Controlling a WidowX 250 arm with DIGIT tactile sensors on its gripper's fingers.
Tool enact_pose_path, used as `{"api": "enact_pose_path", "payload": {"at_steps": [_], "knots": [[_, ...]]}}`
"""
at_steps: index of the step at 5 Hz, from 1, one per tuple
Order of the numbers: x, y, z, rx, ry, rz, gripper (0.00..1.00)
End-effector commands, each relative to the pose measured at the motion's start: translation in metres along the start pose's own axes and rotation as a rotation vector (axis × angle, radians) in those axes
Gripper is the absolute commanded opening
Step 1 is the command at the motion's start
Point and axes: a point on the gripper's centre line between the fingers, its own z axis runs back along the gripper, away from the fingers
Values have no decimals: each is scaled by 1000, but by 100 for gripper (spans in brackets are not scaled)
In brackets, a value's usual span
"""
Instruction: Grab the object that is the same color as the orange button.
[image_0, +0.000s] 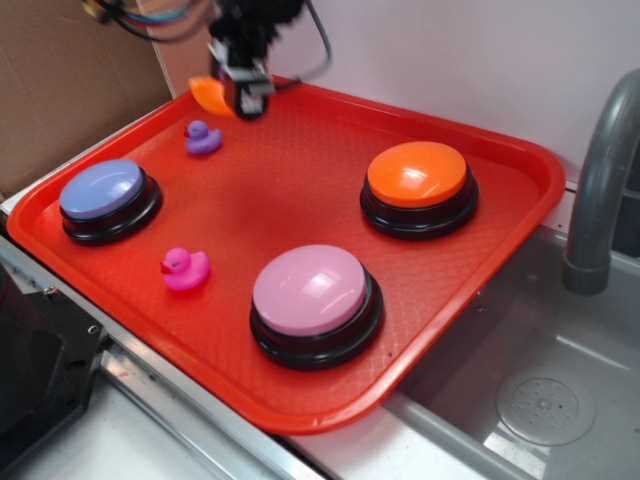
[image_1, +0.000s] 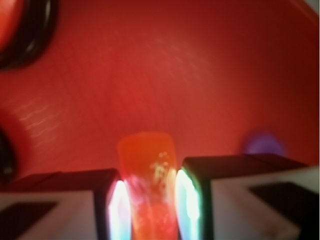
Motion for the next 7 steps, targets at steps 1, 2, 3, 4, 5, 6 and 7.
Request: {"api": "enact_pose_path", "payload": {"at_steps": [1, 2, 3, 4, 5, 6, 7], "knots": [[-69, -32, 83, 29, -230, 94, 0], [-90, -35, 90, 12, -246, 165, 0], [-95, -27, 84, -34, -216, 171, 0], [-89, -23, 79, -28, -177, 209, 0], [-83, -23, 77, -13, -154, 222, 0], [-80, -23, 73, -15, -140, 222, 0], [-79, -26, 72, -10, -135, 218, 0]]}}
